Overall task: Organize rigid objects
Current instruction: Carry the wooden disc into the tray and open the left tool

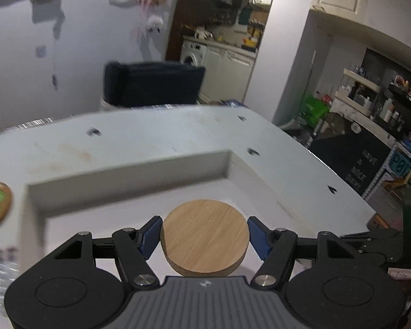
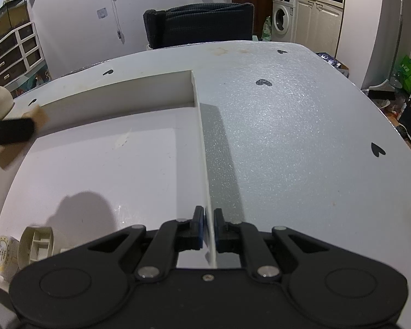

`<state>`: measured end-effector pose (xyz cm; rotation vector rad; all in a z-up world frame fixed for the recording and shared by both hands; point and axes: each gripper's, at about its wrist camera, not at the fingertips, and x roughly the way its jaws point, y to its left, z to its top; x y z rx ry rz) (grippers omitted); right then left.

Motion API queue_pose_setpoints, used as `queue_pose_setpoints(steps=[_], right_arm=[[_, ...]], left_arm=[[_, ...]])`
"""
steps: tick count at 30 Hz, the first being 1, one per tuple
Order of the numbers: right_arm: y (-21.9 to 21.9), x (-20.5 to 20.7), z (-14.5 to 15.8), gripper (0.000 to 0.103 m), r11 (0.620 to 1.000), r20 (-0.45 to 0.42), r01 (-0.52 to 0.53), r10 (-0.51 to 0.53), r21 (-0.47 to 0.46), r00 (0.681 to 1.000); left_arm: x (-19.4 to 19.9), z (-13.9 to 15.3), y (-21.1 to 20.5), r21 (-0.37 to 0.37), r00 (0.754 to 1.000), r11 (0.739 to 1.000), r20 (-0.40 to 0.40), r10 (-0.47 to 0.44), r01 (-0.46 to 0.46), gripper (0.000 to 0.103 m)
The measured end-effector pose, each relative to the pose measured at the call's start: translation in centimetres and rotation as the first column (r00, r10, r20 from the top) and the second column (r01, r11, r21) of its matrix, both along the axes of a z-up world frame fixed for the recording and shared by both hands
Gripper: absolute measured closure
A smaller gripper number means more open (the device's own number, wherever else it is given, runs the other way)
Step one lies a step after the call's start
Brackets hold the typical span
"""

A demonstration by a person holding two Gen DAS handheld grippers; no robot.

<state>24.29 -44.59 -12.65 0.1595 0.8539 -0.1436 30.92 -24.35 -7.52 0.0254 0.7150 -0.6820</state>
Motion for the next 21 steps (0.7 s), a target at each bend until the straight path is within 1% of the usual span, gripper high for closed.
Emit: queue_pose_setpoints(steps=[6, 10, 18, 19, 20, 21], right_arm=[[-0.1, 0.0, 0.0, 0.096, 1.0, 0.001, -0.001, 0.001, 0.003, 1.0], [-0.2, -0.1, 0.0, 0.096, 1.0, 0.004, -0.001, 0.001, 0.009, 1.0], [-0.2, -0.1, 0.0, 0.096, 1.0, 0.002, -0.004, 0.004, 0.011, 1.0], [-0.2, 0.0, 0.0, 0.096, 1.0, 0.002, -0.004, 0.004, 0.012, 1.0], [-0.2, -0.1, 0.0, 0.096, 1.0, 0.002, -0.005, 0.005, 0.012, 1.0], [-0.2, 0.0, 0.1, 0.096, 1.0, 0.002, -0.005, 0.005, 0.013, 1.0]], left_arm=[[0.3, -2.5, -3.4, 0.037, 0.993, 0.997, -0.1, -0.057, 0.061, 0.035], [0.5, -3.6, -4.7, 0.064, 0.99, 0.995, -0.125, -0.071, 0.079, 0.035], [0.8, -4.7, -5.3, 0.092, 0.985, 0.992, -0.156, -0.07, 0.085, 0.034], [0.8, -4.7, -5.4, 0.098, 0.985, 0.992, -0.157, -0.068, 0.084, 0.033], [0.8, -4.8, -5.5, 0.105, 0.985, 0.991, -0.157, -0.065, 0.082, 0.027], [0.7, -4.7, -5.4, 0.107, 0.986, 0.991, -0.154, -0.063, 0.08, 0.025]])
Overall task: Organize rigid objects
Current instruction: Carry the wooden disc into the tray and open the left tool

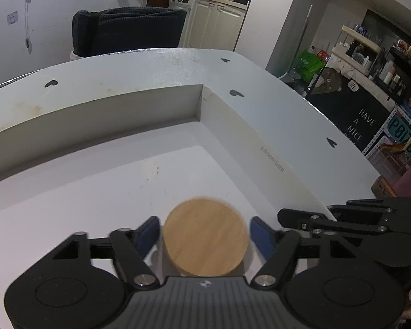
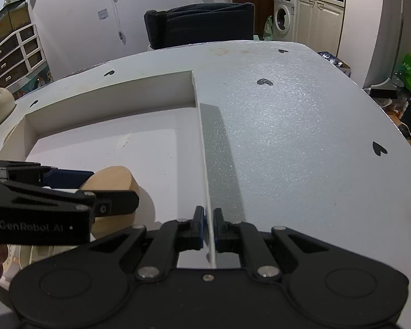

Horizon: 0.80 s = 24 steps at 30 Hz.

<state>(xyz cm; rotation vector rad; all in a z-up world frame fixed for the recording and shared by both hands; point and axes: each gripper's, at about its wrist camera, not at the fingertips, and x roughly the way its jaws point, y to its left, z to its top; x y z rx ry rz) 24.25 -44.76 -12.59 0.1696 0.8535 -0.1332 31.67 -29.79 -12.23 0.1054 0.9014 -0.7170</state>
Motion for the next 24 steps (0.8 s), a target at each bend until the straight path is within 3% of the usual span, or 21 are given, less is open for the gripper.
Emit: queue_pose_setpoints(steps=[16, 24], right_arm=[[0.0, 0.0, 0.0, 0.096, 1.0, 0.001, -0.001, 0.001, 0.0, 1.0], [0.0, 0.1, 0.1, 0.096, 1.0, 0.002, -0.004, 0.004, 0.001, 1.0]], left_arm=[[-1.1, 1.8, 1.4, -0.02, 1.0, 1.0, 0.022, 0.0, 0.0, 0.004], [-2.7, 4.6, 3.7, -0.041, 0.995, 0.999, 0.101, 0.012, -0.008, 0.0]])
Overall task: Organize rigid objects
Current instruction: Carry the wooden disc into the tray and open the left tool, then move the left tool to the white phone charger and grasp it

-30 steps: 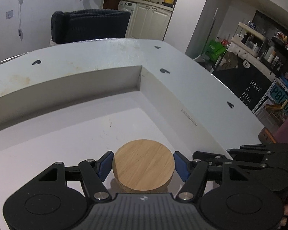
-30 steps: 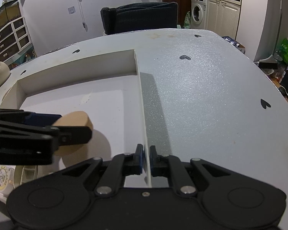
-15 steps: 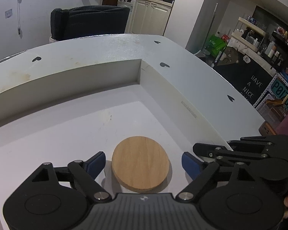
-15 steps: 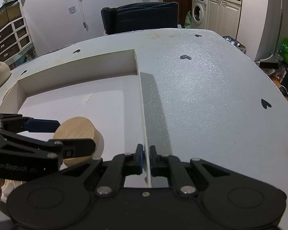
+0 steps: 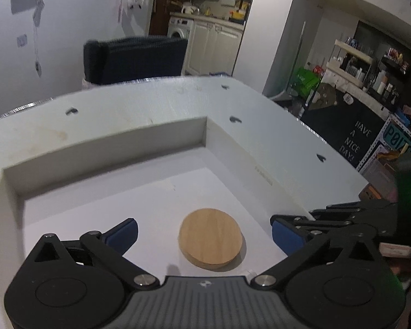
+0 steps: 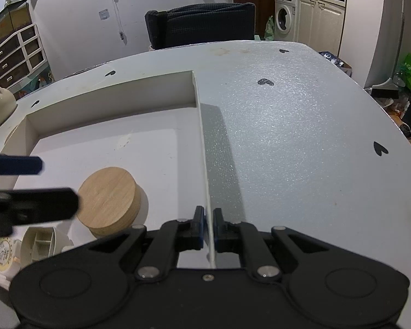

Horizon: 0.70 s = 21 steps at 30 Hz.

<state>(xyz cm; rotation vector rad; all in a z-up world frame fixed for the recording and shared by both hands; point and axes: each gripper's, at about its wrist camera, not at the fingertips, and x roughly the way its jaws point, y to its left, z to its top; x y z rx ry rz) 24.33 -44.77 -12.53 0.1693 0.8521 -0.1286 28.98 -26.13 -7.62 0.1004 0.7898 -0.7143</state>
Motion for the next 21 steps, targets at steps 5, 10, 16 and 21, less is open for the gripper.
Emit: queue_pose_setpoints(steps=[5, 10, 16, 21], right_arm=[[0.0, -0.1, 0.0, 0.096, 1.0, 0.0, 0.0, 0.0, -0.001, 1.0], [0.0, -0.1, 0.0, 0.096, 1.0, 0.002, -0.002, 0.002, -0.003, 1.0], [0.0, -0.1, 0.0, 0.096, 1.0, 0.001, -0.002, 0.002, -0.004, 1.0], [0.1, -0.1, -0.1, 0.096, 1.0, 0.001, -0.002, 0.002, -0.004, 1.0]], left_arm=[[-1.4, 2.4, 1.8, -0.037, 0.998, 0.999, 0.068, 0.0, 0.002, 0.0], [-2.4, 4.5, 4.1, -0.066, 0.991, 0.998, 0.133, 0.023, -0.014, 0.0], [-2.8, 6.5, 7.6, -0.057, 0.971, 0.996, 0.224, 0.082, -0.071, 0.0], [-2.3, 7.5, 11.4, -0.058, 0.951, 0.987, 0.266, 0.158, -0.148, 0.0]])
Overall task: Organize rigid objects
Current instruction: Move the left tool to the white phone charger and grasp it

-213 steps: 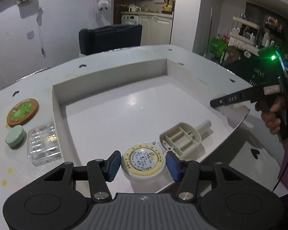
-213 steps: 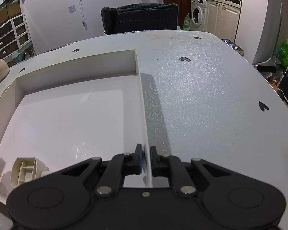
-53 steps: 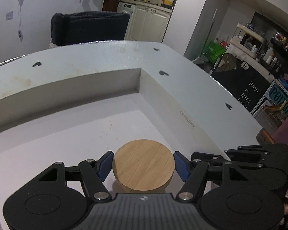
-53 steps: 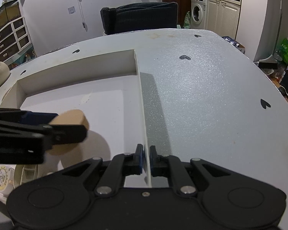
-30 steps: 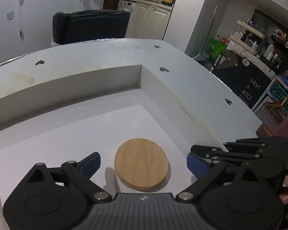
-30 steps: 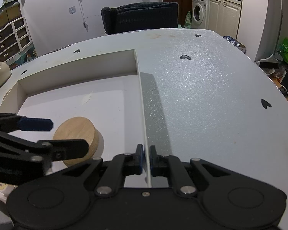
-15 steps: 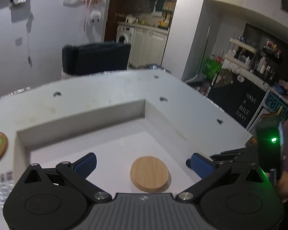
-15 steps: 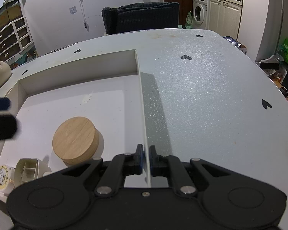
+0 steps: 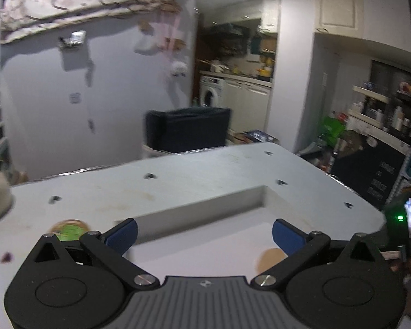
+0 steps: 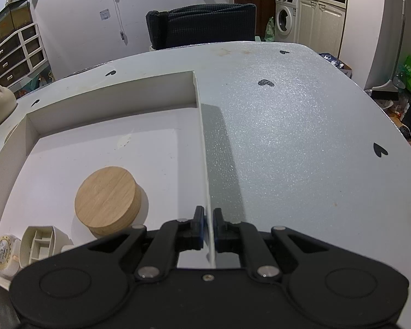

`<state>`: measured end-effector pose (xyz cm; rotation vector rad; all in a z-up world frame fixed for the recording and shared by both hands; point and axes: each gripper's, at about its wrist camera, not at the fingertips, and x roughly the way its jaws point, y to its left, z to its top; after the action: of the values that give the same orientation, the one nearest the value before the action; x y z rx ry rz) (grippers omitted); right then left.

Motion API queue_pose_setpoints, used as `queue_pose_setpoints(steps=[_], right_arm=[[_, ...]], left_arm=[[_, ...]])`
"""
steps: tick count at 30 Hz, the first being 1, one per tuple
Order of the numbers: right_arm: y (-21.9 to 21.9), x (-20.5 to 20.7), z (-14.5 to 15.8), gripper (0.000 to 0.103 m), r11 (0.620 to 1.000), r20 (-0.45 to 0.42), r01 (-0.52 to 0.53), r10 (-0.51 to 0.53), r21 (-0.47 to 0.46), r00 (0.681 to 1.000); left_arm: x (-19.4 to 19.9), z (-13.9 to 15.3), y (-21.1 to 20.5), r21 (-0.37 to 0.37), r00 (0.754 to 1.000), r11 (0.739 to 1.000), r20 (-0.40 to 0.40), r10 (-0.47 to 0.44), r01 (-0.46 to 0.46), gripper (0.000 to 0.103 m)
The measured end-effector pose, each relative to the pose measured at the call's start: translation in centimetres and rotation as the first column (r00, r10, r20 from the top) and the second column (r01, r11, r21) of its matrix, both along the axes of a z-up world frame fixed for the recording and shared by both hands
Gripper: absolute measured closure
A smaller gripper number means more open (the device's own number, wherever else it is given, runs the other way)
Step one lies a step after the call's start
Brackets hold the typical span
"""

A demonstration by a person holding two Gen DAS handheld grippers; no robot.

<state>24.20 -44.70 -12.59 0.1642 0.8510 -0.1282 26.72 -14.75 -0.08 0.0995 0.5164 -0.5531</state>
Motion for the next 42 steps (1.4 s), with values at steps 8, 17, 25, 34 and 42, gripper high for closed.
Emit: queue_pose_setpoints(steps=[8, 17, 25, 34, 42], right_arm=[[0.0, 0.0, 0.0, 0.096, 1.0, 0.0, 0.0, 0.0, 0.001, 1.0], [0.0, 0.1, 0.1, 0.096, 1.0, -0.005, -0.001, 0.001, -0.001, 1.0], [-0.1, 0.3, 0.1, 0.096, 1.0, -0.011, -0.004, 0.004, -0.002, 1.0], [0.3, 0.4, 0.0, 0.096, 1.0, -0.013, -0.01, 0.01, -0.018, 1.0], [0.4, 0.3, 0.0, 0.095, 1.0, -0.014, -0.001, 0.001, -0.024, 1.0]], left_arm=[[1.8, -0.1, 8.0, 0.059, 0.989, 0.989, 0.057, 0.135, -0.139, 0.0], [4.3, -1.1, 17.3, 0.054, 0.977, 0.977, 0.074, 0.201, -0.205, 0.0], [8.0, -4.7, 24.5, 0.07, 0.956, 0.954, -0.012, 0.294, -0.292, 0.006], [11.0, -9.0, 29.5, 0.133, 0.917, 0.924, -0.134, 0.376, -0.359, 0.023], [12.1, -10.7, 30.9, 0.179, 0.893, 0.904, -0.173, 0.416, -0.387, 0.041]])
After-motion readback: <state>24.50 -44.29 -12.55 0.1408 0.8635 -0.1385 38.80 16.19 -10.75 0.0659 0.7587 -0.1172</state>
